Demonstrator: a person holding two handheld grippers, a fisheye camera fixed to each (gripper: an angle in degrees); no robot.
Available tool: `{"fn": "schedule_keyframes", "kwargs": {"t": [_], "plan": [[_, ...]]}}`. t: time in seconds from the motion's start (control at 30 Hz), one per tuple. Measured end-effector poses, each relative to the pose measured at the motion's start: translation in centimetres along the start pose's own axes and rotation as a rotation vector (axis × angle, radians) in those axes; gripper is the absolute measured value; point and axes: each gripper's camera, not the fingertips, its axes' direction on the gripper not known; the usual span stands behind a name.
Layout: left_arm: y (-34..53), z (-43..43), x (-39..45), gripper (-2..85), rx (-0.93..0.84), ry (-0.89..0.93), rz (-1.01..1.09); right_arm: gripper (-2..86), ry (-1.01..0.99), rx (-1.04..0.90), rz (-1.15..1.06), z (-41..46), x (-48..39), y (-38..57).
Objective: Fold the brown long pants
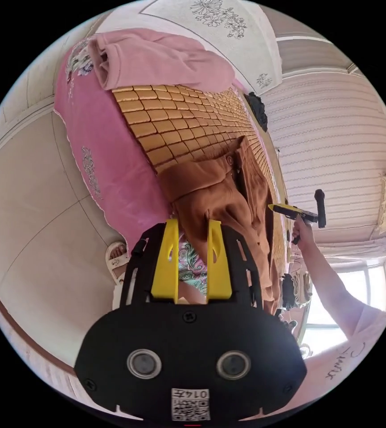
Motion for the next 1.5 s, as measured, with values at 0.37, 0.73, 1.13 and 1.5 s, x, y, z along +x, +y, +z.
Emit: {"fn": "schedule_keyframes", "kwargs": {"t": [0.37,0.73,1.13,1.5], "plan": [[-3.2,-9.3,8.7,0.7,0.31,-0.173,0.216,1.1,-0.255,0.159,-0.016,-6.0,4.3,-3.3],[-0.1,-7.4,15.9,1.9,0.171,-0.364,0.376,8.4,-0.151,0.243,0.055,-5.4,5.5,14.0],[8.2,7.8,44.1,4.3,-0.16,-0.192,1.142,9.5,-0.041,-0.062,0.42,4.0,6.6,44.9],[8.0,21.8,56.5,5.9,-0.458,-0.442,1.258,1.7,-0.061,0.003,0.427,6.9,11.5,49.3]]}}
